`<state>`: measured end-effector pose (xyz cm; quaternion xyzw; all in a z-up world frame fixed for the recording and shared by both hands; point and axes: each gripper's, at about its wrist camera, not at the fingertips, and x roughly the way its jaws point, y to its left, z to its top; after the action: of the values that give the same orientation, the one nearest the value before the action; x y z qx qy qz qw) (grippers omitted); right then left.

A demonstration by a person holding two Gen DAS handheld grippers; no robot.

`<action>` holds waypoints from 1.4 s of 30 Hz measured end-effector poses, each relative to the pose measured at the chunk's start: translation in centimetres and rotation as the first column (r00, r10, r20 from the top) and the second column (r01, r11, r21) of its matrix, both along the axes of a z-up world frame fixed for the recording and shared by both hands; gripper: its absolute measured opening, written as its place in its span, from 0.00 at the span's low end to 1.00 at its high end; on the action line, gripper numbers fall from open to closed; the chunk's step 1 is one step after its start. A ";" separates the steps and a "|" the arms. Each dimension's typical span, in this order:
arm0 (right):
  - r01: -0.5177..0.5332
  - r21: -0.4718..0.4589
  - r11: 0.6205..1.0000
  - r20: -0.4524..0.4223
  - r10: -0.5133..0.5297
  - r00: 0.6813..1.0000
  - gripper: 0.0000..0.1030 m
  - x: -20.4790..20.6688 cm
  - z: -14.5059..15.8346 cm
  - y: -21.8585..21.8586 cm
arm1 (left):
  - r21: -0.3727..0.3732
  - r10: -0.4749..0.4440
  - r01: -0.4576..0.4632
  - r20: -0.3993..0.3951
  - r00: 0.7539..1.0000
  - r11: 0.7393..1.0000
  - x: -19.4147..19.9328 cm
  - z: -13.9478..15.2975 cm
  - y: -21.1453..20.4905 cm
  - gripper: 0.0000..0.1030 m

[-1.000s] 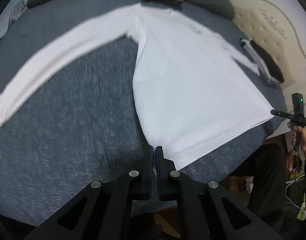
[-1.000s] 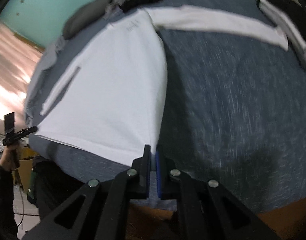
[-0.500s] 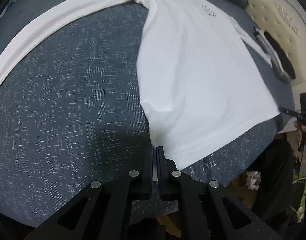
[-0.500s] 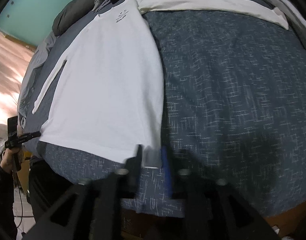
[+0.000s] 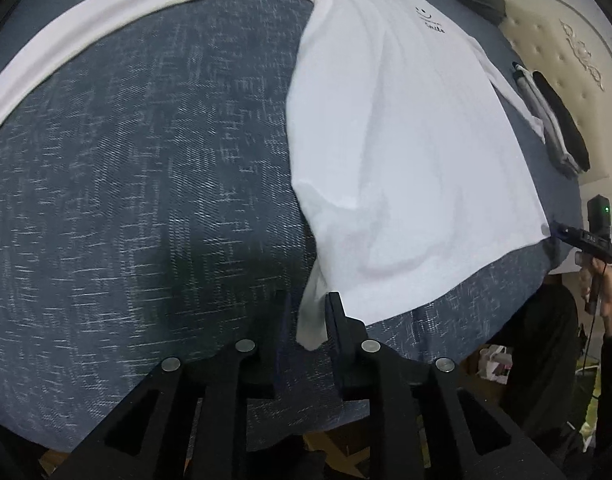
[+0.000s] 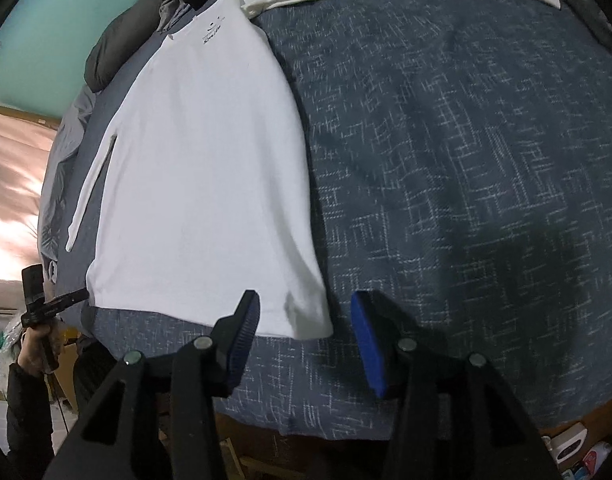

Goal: Fold clothes
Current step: 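Open both grippers and release the hem onto the bed, then pinch the hem again with both grippers and pull it taut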

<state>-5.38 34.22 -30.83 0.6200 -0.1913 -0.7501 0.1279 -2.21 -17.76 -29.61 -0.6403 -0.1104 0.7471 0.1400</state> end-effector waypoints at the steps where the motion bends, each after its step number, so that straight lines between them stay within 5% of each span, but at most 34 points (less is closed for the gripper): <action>1: 0.003 0.001 1.000 0.003 -0.003 1.000 0.47 0.0 -0.1 0.0 | 0.012 0.003 -0.003 -0.004 1.000 1.000 0.0 0.0 0.0 0.19; 8: -0.023 -0.021 1.000 0.011 0.023 1.000 0.44 0.1 -0.6 -0.7 | 0.068 0.011 -0.009 -0.037 0.999 0.998 0.3 0.8 0.0 0.19; 13: -0.039 -0.001 0.999 0.011 0.039 0.999 0.15 0.0 -0.7 -1.2 | 0.005 0.005 -0.004 -0.029 1.000 1.000 0.6 0.0 0.2 0.18; 16: -0.034 0.003 0.999 0.000 0.034 0.999 0.07 0.8 -0.1 -1.2 | -0.020 -0.002 0.002 -0.041 0.999 1.000 0.9 0.0 0.4 0.11; 17: -0.036 0.004 0.999 -0.008 0.036 0.999 0.06 0.9 0.2 -1.3 | -0.023 -0.008 0.007 -0.046 0.999 1.000 1.0 0.3 0.5 0.02; 31: -0.177 0.050 0.983 -0.063 0.180 0.982 0.04 2.4 5.4 -3.0 | -0.039 -0.047 0.043 -0.118 0.992 0.998 2.9 5.8 0.0 0.02; 42: -0.189 0.081 0.979 -0.005 0.190 0.982 0.04 3.4 1.0 -2.6 | -0.045 -0.034 0.032 -0.032 0.999 0.998 4.2 1.2 -0.1 0.02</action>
<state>-1.94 31.59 -29.86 0.6352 -0.1005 -0.7456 0.1749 2.03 -17.90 -28.37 -0.6326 -0.0810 0.7574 0.1399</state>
